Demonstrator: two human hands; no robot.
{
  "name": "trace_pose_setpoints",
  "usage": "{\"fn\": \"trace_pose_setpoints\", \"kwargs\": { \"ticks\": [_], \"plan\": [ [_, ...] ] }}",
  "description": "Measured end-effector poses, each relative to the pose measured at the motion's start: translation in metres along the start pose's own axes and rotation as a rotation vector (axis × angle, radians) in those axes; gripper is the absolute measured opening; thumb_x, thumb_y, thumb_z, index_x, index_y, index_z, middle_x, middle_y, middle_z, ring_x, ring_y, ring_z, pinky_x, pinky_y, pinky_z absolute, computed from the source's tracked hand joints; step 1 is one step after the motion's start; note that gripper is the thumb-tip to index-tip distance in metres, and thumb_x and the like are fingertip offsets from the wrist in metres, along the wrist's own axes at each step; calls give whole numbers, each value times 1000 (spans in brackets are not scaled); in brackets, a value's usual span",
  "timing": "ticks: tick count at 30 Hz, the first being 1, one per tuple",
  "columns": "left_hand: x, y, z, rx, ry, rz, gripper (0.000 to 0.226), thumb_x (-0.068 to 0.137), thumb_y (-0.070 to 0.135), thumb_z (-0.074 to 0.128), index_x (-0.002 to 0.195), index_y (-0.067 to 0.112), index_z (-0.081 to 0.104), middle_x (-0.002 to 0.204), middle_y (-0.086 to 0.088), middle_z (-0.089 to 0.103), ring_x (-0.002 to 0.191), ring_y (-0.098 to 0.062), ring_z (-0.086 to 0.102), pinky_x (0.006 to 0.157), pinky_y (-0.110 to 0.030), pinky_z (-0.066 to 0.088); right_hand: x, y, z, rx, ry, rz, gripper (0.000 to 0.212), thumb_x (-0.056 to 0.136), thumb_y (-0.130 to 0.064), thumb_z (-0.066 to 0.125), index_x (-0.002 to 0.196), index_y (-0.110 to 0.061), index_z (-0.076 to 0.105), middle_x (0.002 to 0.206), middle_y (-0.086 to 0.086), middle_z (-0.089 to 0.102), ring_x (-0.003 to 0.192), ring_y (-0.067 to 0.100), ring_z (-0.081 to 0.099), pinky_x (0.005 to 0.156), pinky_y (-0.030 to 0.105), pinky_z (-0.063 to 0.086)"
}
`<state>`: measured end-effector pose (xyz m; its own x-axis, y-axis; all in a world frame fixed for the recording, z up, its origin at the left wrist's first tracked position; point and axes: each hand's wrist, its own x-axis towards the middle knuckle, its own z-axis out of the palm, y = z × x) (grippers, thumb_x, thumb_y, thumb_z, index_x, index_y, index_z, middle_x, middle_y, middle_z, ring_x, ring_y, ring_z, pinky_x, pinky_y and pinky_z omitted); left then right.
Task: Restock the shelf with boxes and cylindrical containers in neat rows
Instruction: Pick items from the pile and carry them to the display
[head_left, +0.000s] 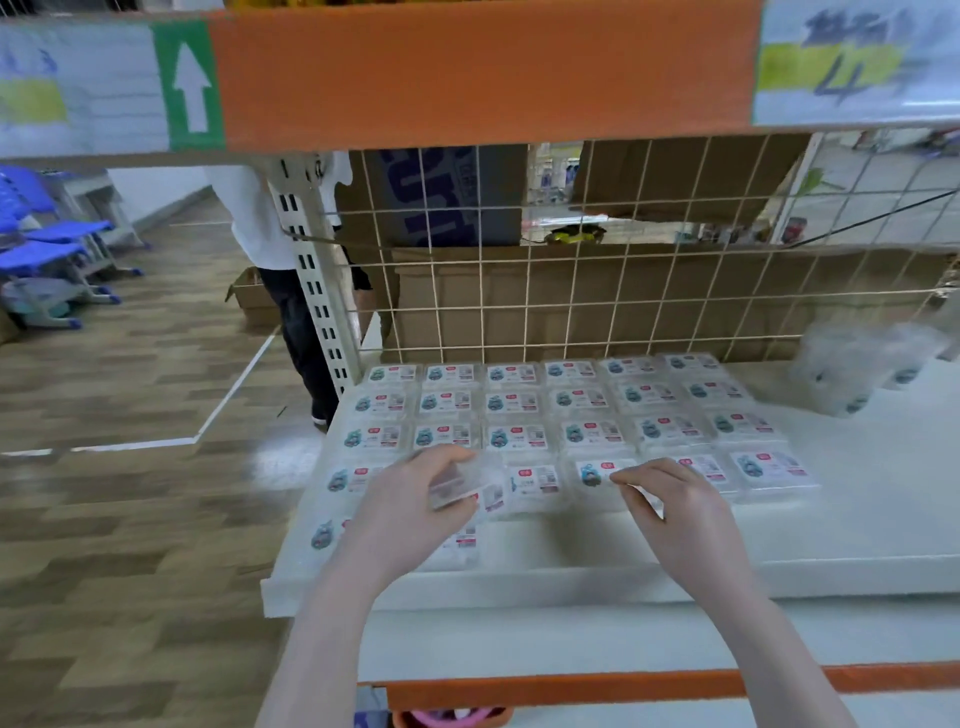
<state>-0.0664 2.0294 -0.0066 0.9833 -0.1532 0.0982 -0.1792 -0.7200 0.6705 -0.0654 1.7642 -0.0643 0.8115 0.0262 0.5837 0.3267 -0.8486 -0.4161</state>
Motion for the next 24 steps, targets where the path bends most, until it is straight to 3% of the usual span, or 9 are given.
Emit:
{"fn": "trace_pose_setpoints", "kwargs": {
  "ticks": [5, 13, 21, 24],
  "plan": [
    [7, 21, 22, 5, -91, 28, 37, 84, 27, 66, 119, 35, 57, 120, 18, 56, 111, 3, 52, 92, -19, 41, 1, 20, -11, 9, 14, 48, 20, 74, 2, 73, 81, -16, 74, 79, -2, 67, 70, 24, 63, 59, 25, 44],
    [14, 32, 45, 55, -246, 57, 37, 89, 27, 60, 125, 36, 53, 128, 19, 52, 118, 3, 49, 97, -21, 40, 9, 37, -17, 14, 45, 49, 18, 72, 4, 74, 81, -12, 74, 79, 1, 68, 71, 26, 64, 64, 25, 45],
    [13, 27, 55, 231, -136, 101, 40, 97, 30, 47, 138, 31, 45, 122, 10, 43, 118, -9, 40, 93, -18, 29, 20, 40, -10, 34, 35, 21, 19, 71, 3, 75, 81, -13, 74, 78, 1, 69, 70, 27, 63, 63, 32, 50],
    [14, 25, 57, 245, -130, 114, 38, 99, 29, 43, 137, 29, 47, 120, 9, 45, 114, -11, 40, 88, -18, 28, 20, 40, -6, 38, 29, 16, 18, 72, 2, 75, 82, -12, 74, 77, 2, 68, 67, 26, 61, 63, 28, 45]
  ]
}}
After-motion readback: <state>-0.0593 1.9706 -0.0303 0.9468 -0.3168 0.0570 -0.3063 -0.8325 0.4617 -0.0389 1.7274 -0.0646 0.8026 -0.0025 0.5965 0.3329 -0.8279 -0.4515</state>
